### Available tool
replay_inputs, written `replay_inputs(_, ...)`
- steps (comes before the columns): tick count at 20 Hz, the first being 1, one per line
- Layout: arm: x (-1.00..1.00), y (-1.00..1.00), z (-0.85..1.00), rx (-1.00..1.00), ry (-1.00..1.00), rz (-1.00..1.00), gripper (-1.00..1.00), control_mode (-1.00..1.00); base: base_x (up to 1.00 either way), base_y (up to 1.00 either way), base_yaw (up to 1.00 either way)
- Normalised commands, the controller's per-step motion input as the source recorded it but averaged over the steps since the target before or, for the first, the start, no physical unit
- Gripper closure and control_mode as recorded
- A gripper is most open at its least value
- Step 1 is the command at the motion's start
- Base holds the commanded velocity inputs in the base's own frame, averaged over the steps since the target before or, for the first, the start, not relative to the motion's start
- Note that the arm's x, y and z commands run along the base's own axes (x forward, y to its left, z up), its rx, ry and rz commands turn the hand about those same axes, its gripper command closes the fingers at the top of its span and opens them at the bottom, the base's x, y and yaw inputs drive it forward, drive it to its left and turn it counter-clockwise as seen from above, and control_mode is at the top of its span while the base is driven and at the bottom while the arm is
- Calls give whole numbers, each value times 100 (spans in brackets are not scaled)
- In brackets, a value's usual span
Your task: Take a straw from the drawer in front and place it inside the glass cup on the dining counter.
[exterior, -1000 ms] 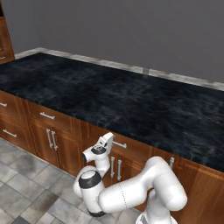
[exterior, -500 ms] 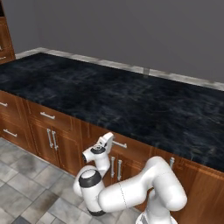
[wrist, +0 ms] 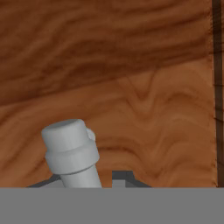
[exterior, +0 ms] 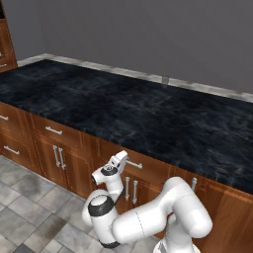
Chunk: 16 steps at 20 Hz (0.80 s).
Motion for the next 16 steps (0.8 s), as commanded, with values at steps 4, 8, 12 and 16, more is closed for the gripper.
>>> replay_inputs(4, -44, 15, 0, -1, -10, 0, 100, -100, 0, 0, 0)
replay_inputs(8, -51, 46, 0, 0, 0, 0, 100, -100, 0, 0, 0)
replay_inputs(12, -59, 53, 0, 0, 0, 0, 100, -100, 0, 0, 0)
replay_inputs(16, -58, 63, 0, 0, 0, 0, 100, -100, 0, 0, 0)
